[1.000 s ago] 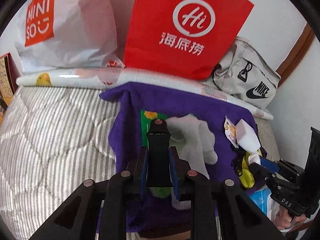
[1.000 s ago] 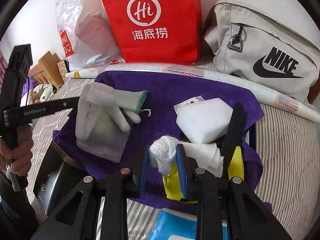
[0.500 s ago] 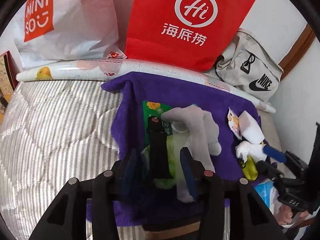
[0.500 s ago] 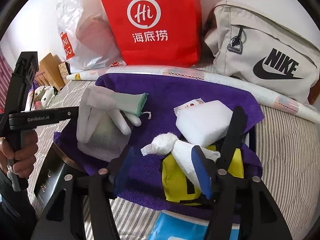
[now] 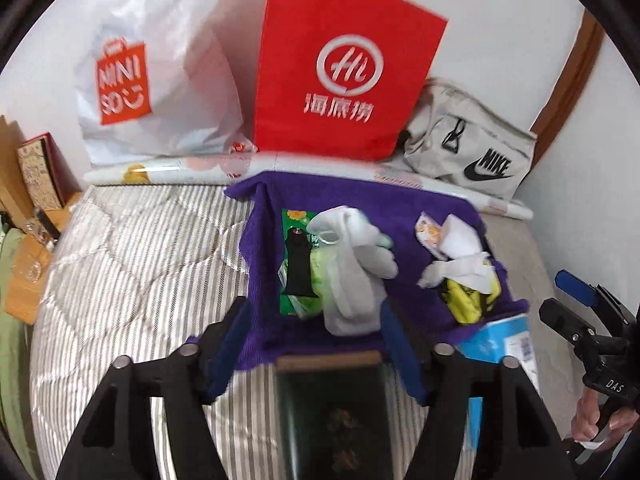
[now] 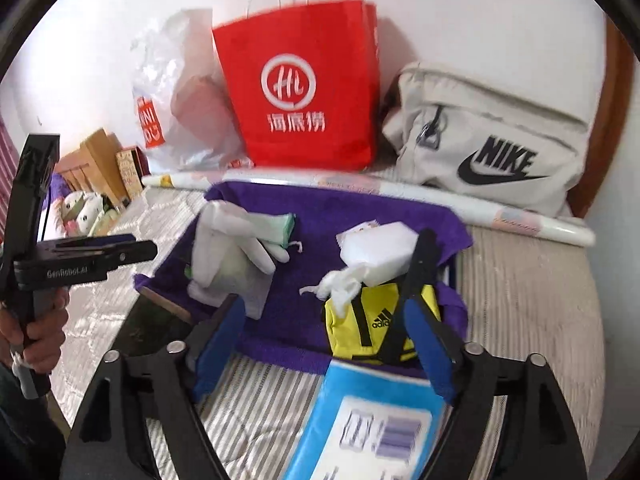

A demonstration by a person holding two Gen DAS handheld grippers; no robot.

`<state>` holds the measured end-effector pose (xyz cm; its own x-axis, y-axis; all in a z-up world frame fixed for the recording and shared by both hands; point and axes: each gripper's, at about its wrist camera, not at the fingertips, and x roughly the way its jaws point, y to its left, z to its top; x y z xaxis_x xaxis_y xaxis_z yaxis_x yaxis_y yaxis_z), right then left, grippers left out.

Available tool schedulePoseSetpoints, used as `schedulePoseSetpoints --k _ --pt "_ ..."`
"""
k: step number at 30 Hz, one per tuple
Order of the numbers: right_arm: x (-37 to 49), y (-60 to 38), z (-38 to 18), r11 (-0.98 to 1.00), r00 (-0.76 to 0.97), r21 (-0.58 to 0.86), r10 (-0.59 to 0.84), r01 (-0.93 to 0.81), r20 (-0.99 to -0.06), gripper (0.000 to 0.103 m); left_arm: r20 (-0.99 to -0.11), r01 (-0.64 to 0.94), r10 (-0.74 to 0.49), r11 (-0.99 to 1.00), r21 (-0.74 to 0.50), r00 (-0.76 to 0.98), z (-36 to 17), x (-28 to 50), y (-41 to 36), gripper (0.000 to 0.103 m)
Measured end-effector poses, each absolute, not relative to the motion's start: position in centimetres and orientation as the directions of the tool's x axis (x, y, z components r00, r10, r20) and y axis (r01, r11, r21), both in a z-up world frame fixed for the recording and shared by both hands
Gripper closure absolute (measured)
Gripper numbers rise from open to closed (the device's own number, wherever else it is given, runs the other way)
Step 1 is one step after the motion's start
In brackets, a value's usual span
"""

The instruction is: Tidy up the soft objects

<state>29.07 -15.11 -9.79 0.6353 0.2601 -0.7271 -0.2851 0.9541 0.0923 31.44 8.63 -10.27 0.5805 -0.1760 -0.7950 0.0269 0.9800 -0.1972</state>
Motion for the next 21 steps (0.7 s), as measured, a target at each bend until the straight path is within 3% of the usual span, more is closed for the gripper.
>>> schedulePoseSetpoints --k 5,13,16,21 --pt "24.8 -16.1 -6.8 0.956 0.684 0.094 0.265 -0.277 -0.680 0.014 -0.768 0.028 -0.179 0.978 -0.205 0.615 -7.3 27.4 7.8 0.025" --pt "17.9 -17.4 -4.1 0.946 0.701 0.164 0.318 -0.281 -0.639 0.012 -0.751 0.068 -0.190 0.979 -0.190 0.632 -4.4 20.5 5.6 0.023" --pt "15.3 -17.3 -3.6 0.953 0.715 0.141 0.294 -0.267 -0.634 0.012 -0.737 0.074 -0.179 0.982 -0.173 0.651 -3.6 18.0 4.7 0.009" --pt "11.1 -18.1 -2.6 0.970 0.760 0.101 0.236 -0.220 -0.605 0.005 -0.717 0.077 -0.152 0.988 -0.136 0.681 -2.6 14.1 3.3 0.003"
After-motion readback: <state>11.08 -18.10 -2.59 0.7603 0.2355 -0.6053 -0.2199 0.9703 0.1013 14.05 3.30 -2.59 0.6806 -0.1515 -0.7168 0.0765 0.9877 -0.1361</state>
